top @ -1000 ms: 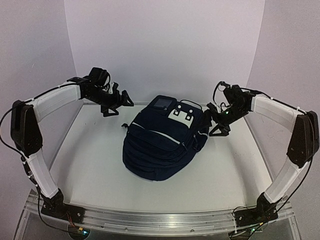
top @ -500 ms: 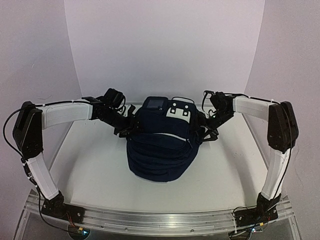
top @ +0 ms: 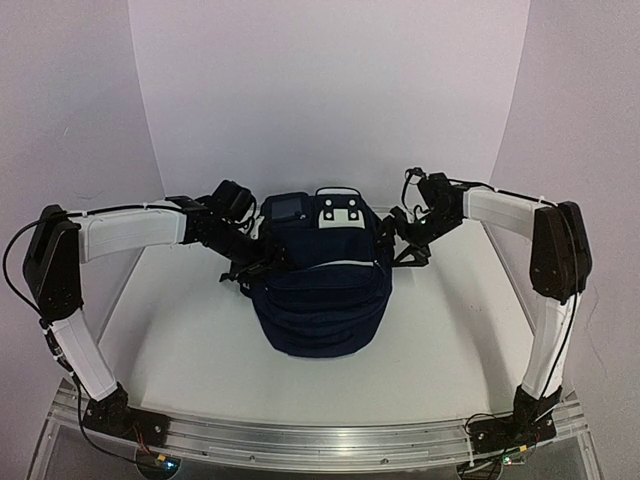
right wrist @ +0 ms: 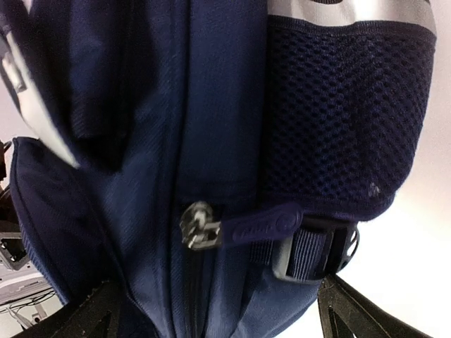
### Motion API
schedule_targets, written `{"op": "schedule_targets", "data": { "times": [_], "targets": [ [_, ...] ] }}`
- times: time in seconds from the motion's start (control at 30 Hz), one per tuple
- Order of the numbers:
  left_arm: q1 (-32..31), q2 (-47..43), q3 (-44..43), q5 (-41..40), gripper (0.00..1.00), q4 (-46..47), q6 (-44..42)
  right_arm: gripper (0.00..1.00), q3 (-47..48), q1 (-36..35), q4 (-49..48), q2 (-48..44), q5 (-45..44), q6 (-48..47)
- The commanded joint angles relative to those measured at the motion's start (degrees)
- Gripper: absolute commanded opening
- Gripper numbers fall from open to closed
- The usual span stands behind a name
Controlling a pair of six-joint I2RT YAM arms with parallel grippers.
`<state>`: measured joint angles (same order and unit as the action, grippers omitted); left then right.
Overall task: Pack the student bag
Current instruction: Adjust the student bag at the center of the board.
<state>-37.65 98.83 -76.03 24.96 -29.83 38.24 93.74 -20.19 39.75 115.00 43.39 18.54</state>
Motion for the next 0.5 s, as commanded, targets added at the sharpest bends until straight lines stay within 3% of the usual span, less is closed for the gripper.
{"op": "schedule_targets", "data": {
  "times": [0.0, 0.17, 0.33, 0.47],
  "targets": [
    [1.1, -6.5, -0.3, -0.5, 0.84, 3.3, 1.9, 0.98, -3.3, -2.9, -2.1, -9.6, 4.0, -0.7],
    [4.8, -6.3, 1.8, -0.9, 0.86, 5.0, 3.7, 0.98, -6.3, -4.4, -3.2, -9.5, 3.4, -1.3],
    [4.5, 0.4, -1.2, 4.1, 0.67, 5.6, 2.2, 0.95, -8.6, -11.3, -5.6, -9.8, 3.2, -1.1],
    [1.5, 2.9, -2.6, 5.2, 0.54, 5.5, 1.2, 0.91, -13.1, -12.6, -5.4, -12.5, 3.1, -1.2]
  ]
}}
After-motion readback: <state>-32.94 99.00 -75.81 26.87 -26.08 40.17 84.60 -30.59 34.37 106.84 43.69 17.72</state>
